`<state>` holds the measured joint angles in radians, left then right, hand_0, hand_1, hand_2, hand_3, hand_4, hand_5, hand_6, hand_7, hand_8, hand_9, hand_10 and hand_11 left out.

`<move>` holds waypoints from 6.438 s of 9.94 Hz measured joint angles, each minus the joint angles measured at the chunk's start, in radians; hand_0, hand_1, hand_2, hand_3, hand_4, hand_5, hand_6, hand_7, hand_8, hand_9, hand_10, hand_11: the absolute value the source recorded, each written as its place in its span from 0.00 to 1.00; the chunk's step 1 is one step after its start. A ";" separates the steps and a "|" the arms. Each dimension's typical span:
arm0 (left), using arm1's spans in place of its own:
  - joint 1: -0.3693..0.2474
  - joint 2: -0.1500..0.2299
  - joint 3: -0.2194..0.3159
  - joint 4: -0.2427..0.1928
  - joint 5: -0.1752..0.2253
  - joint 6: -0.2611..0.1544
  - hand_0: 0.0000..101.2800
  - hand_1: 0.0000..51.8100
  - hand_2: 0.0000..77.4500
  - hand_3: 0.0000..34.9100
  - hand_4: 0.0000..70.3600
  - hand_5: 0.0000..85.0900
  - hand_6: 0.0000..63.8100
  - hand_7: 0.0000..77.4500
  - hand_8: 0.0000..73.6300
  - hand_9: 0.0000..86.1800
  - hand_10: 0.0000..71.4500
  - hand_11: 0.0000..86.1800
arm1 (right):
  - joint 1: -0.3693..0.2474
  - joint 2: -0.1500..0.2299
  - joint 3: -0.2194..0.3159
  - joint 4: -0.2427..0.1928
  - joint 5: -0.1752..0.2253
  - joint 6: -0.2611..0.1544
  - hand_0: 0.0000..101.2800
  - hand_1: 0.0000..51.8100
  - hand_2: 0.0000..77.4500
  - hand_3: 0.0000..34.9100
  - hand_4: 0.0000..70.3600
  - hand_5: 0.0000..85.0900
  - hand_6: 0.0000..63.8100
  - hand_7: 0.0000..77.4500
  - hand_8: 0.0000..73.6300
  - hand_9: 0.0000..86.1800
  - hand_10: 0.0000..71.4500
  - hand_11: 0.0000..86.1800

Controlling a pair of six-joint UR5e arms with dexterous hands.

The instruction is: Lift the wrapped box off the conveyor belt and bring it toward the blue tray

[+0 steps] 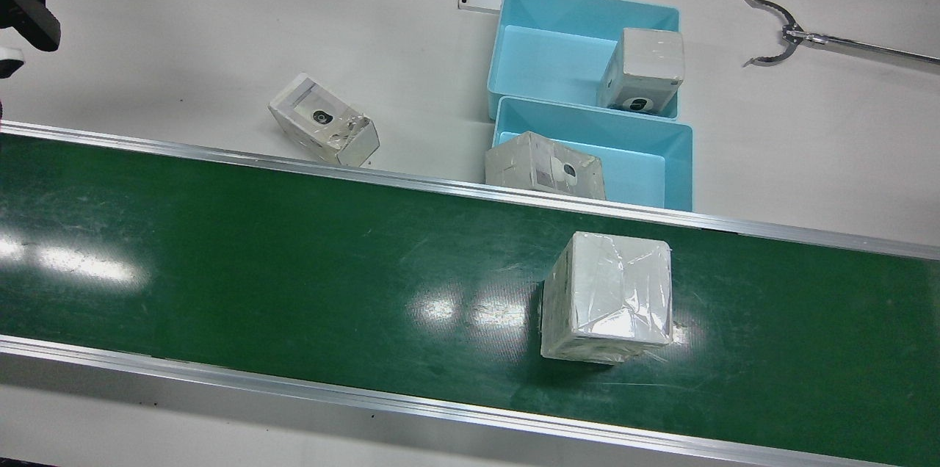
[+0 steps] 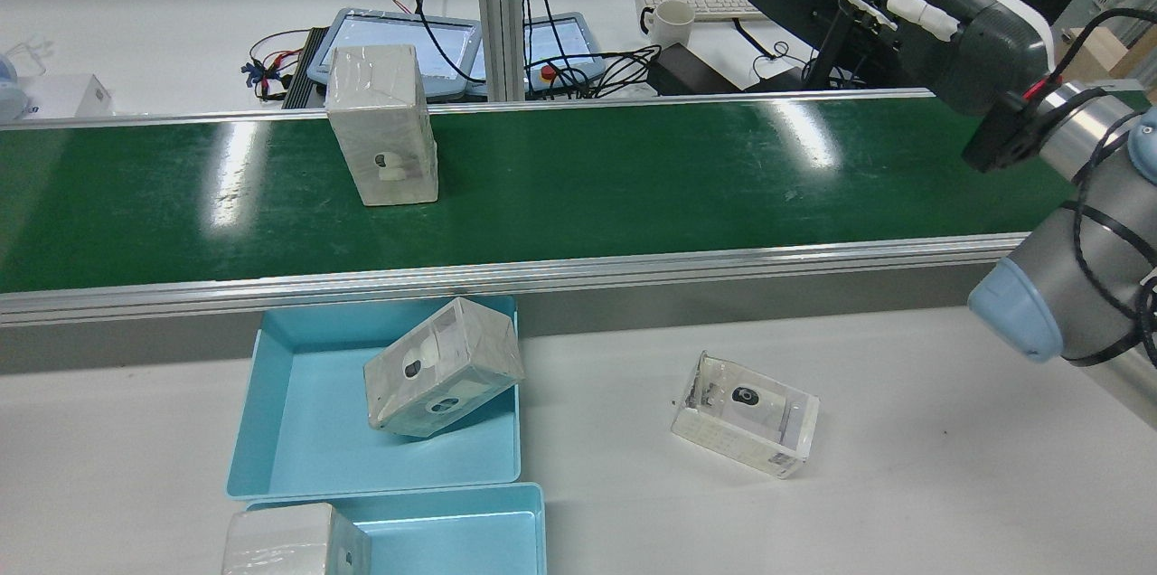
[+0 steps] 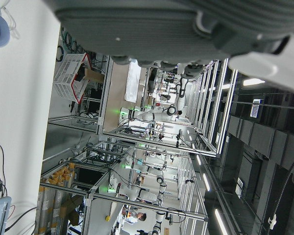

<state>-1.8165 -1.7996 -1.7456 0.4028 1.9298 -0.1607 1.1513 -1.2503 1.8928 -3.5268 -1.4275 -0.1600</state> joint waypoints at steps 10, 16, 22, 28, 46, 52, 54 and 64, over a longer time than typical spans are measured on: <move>0.000 0.000 0.000 0.000 0.000 0.000 0.00 0.00 0.01 0.00 0.00 0.01 0.00 0.01 0.01 0.01 0.01 0.00 | 0.006 0.004 0.008 0.000 -0.003 -0.002 0.36 0.20 0.07 0.00 0.35 0.06 0.01 0.12 0.01 0.02 0.05 0.04; 0.000 0.000 0.000 0.000 0.000 0.000 0.00 0.00 0.01 0.00 0.00 0.01 0.00 0.01 0.01 0.01 0.00 0.00 | 0.005 0.008 0.007 -0.001 -0.003 -0.004 0.37 0.12 0.13 0.00 0.36 0.10 0.03 0.15 0.01 0.02 0.04 0.04; 0.000 0.000 0.000 0.000 0.000 0.000 0.00 0.00 0.01 0.00 0.00 0.01 0.00 0.01 0.00 0.01 0.01 0.00 | -0.005 0.019 0.017 -0.006 -0.003 -0.063 0.39 0.16 0.15 0.14 0.23 0.01 0.00 0.11 0.01 0.01 0.04 0.05; 0.000 0.000 0.000 0.000 0.000 0.000 0.00 0.00 0.01 0.00 0.00 0.01 0.00 0.01 0.01 0.01 0.00 0.00 | -0.086 0.074 -0.026 -0.008 0.006 -0.122 0.42 0.16 0.15 0.58 0.24 0.01 0.00 0.14 0.00 0.02 0.05 0.07; 0.000 0.000 0.000 0.000 0.000 0.000 0.00 0.00 0.01 0.00 0.00 0.01 0.00 0.01 0.00 0.01 0.01 0.00 | -0.171 0.128 -0.094 -0.009 0.007 -0.141 0.35 0.14 0.13 0.84 0.03 0.12 0.00 0.13 0.00 0.04 0.02 0.04; 0.000 0.000 0.000 0.000 0.000 0.000 0.00 0.00 0.01 0.00 0.00 0.01 0.00 0.01 0.01 0.01 0.00 0.00 | -0.172 0.128 -0.131 -0.006 0.009 -0.134 0.34 0.08 0.28 0.83 0.26 0.45 0.15 0.37 0.25 0.25 0.31 0.27; 0.000 0.000 0.000 0.000 0.000 0.000 0.00 0.00 0.01 0.00 0.00 0.01 0.00 0.01 0.01 0.00 0.01 0.00 | -0.171 0.129 -0.126 -0.005 0.011 -0.129 0.30 0.04 0.23 0.63 0.37 0.52 0.41 0.58 0.39 0.35 0.42 0.51; 0.000 0.000 0.000 0.000 0.000 0.000 0.00 0.00 0.01 0.00 0.00 0.01 0.00 0.01 0.00 0.01 0.00 0.00 | -0.168 0.092 0.018 -0.133 0.042 -0.121 0.01 0.01 0.02 0.60 0.00 0.17 0.00 0.01 0.10 0.01 0.00 0.02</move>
<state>-1.8165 -1.7996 -1.7456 0.4028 1.9298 -0.1607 0.9833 -1.1587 1.9104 -3.6599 -1.3851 -0.2815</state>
